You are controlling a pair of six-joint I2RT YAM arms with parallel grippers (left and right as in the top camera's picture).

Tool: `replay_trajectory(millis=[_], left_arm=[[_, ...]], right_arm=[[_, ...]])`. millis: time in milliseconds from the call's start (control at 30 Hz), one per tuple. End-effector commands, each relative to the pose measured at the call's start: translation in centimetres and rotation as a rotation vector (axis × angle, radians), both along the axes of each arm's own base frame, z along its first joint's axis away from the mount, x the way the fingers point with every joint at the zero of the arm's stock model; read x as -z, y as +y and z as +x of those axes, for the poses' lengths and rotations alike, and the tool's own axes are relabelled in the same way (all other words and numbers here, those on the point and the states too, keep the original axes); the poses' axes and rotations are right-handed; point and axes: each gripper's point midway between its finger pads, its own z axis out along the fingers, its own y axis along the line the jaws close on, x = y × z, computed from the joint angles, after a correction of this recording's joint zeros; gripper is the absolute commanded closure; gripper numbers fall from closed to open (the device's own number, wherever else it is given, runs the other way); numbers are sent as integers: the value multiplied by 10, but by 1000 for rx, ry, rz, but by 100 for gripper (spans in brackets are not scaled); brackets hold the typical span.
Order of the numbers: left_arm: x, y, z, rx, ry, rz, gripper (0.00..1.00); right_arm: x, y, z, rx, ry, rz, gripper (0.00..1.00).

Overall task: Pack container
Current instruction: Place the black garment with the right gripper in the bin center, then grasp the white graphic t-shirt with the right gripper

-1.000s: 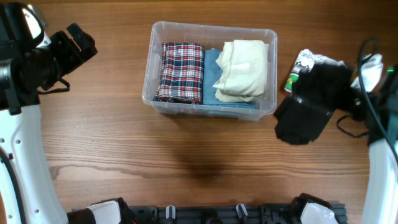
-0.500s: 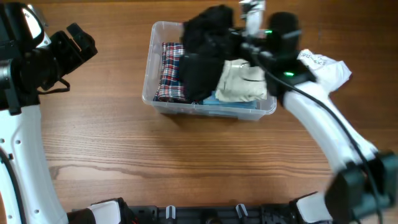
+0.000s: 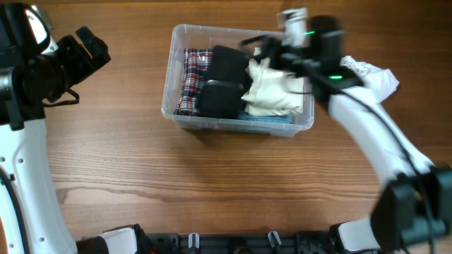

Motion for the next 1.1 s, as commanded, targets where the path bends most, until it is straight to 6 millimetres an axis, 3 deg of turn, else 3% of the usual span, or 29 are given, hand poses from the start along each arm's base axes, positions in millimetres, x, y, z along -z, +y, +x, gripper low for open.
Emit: replay_trajectory(millis=[0,33,100,200,267,300,467,600,833,933,1067], left_arm=[[-2,0,1,-6,-7,-11,0],[-2,0,0,-6,-8,-11,0],[-2,0,1,-6,-7,-11,0],[-2,0,1,-6,-7,-11,0],[-2,0,1,-6,-7,-11,0],[-2,0,1,-6,-7,-11,0],[-2,0,1,-6,-7,-11,0],[-2,0,1,-6,-7,-11,0],[-2,0,1,-6,-7,-11,0],[-2,0,0,-6,-7,-11,0],[-2,0,1,-6,-7,-11,0]], right_arm=[[-38,-103,-2,171,-91,-86,24],[-36,-122,-3,207,-81,-101,23],[-21,-184,-12,325,-6,-140,21],[30,-259,-31,511,190,-232,15],[68,-299,-44,623,332,-299,7],[83,-310,-47,648,380,-308,5],[150,-331,-51,666,554,-290,4],[193,-331,-53,646,652,-281,8],[232,-320,-49,589,707,-220,19],[242,-310,-44,559,710,-207,37],[249,-303,-42,547,719,-255,72]])
